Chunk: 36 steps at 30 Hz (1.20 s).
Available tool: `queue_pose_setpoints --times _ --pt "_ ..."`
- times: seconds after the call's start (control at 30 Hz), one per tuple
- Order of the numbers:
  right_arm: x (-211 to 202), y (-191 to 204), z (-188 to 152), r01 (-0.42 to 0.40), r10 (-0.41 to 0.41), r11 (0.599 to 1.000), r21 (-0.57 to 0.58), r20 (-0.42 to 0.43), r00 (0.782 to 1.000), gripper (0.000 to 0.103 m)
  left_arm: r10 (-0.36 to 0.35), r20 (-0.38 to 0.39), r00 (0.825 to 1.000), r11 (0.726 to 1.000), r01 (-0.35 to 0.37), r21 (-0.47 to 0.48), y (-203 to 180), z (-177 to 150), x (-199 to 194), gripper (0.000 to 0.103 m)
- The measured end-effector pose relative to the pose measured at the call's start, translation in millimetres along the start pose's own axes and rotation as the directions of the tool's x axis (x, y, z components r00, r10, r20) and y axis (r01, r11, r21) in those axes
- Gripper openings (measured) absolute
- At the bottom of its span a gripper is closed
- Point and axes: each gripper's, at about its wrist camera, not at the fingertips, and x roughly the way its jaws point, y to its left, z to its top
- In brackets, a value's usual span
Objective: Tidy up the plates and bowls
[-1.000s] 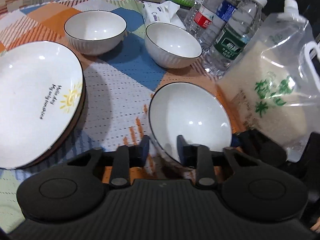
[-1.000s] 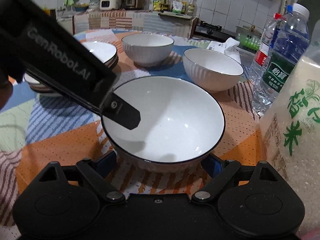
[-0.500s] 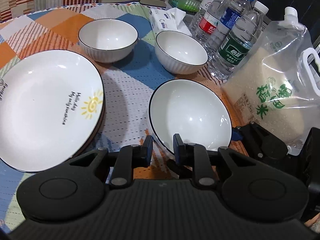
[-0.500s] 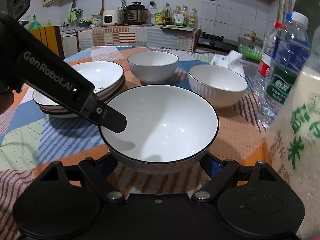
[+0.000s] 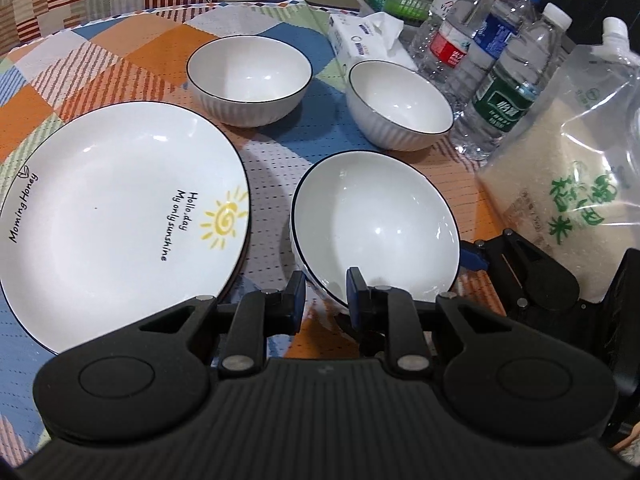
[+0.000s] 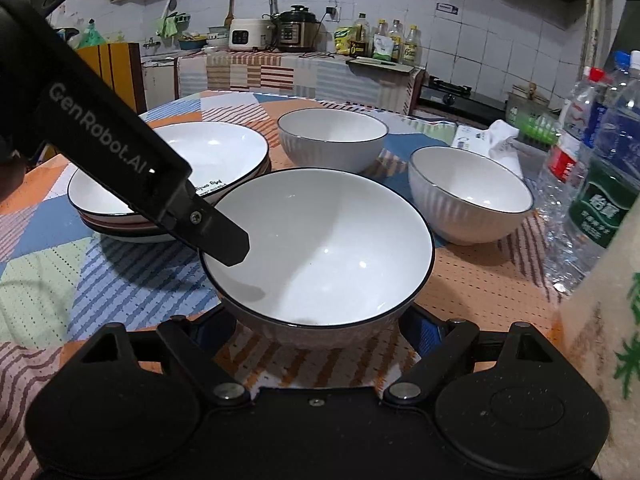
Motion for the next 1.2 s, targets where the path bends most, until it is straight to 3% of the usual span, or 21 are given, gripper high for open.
queue_pose_setpoints --times 0.5,0.73,0.83,1.0,1.2 --pt "-7.2 5.1 0.3 0.026 -0.025 0.999 0.029 -0.049 0.999 0.091 0.001 -0.038 0.999 1.0 -0.001 -0.003 2.5 3.9 1.6 0.021" --pt "-42.5 -14.2 -9.5 0.085 -0.084 0.967 0.241 -0.016 0.996 0.092 0.01 -0.021 1.0 1.0 -0.009 0.024 -1.8 1.3 -8.7 0.023" --pt "-54.7 -18.5 -7.2 0.102 -0.108 0.956 0.276 0.007 0.994 0.092 -0.005 -0.019 1.0 1.0 0.006 0.015 -0.1 4.8 -15.1 0.024" --pt "-67.4 -24.8 10.6 0.1 -0.125 0.937 0.336 0.053 0.991 0.092 -0.037 -0.012 0.999 0.999 0.037 0.002 2.0 18.6 -27.8 0.024" --pt "-52.4 -38.7 47.4 0.139 -0.146 0.923 0.358 -0.008 0.989 0.092 -0.045 0.012 0.999 0.997 0.044 0.057 -4.4 55.1 -40.2 0.027"
